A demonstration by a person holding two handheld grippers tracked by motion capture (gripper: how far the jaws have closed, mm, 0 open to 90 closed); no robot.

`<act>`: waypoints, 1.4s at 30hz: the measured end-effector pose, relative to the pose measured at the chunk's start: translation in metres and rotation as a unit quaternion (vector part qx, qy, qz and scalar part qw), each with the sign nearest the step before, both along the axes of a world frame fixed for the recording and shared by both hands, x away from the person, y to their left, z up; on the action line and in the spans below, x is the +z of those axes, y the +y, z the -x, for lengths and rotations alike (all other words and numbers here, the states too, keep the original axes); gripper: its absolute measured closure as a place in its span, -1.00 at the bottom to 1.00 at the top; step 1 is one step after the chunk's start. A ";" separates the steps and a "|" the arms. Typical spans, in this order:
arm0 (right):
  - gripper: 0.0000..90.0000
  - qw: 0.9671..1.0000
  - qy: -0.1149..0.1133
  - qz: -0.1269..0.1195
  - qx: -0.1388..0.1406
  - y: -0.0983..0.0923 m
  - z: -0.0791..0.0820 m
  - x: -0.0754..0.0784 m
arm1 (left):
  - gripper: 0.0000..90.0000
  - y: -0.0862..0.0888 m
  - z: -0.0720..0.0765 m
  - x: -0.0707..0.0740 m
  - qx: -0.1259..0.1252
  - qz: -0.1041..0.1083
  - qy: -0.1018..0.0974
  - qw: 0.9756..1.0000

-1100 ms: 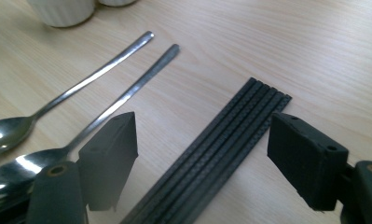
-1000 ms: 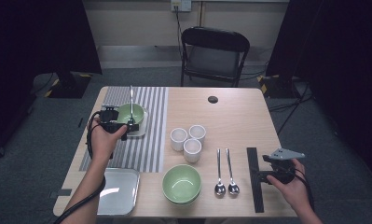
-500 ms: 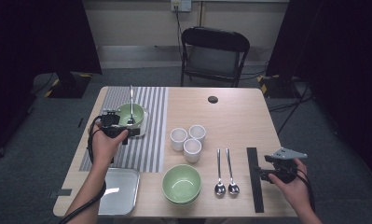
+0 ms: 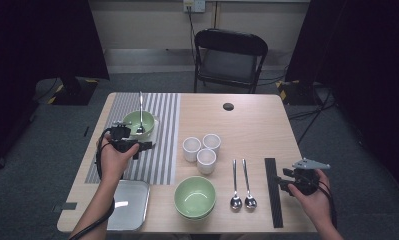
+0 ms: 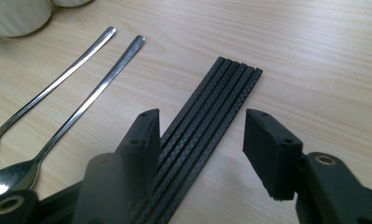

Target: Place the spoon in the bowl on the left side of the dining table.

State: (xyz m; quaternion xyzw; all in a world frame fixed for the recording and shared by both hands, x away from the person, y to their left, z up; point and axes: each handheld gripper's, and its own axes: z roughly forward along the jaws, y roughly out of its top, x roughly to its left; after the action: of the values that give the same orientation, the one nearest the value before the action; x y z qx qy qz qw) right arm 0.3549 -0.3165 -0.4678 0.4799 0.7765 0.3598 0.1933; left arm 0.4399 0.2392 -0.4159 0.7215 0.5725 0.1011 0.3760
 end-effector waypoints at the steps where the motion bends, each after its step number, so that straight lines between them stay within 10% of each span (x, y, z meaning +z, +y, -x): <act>1: 0.08 1.000 0.002 -0.001 -0.002 -0.001 0.000 0.000 | -0.25 -0.001 0.001 0.000 -0.003 -0.003 0.000 1.000; 42: 0.62 0.998 0.050 0.004 -0.022 -0.002 -0.007 -0.014 | -0.26 0.000 0.019 -0.021 -0.006 0.001 0.005 1.000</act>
State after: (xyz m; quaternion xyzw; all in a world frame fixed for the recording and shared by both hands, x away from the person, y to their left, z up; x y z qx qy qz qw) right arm 0.3623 -0.3185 -0.4813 0.5134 0.7761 0.3276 0.1637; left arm 0.4213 0.2392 -0.4371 0.7247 0.5706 0.0946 0.3745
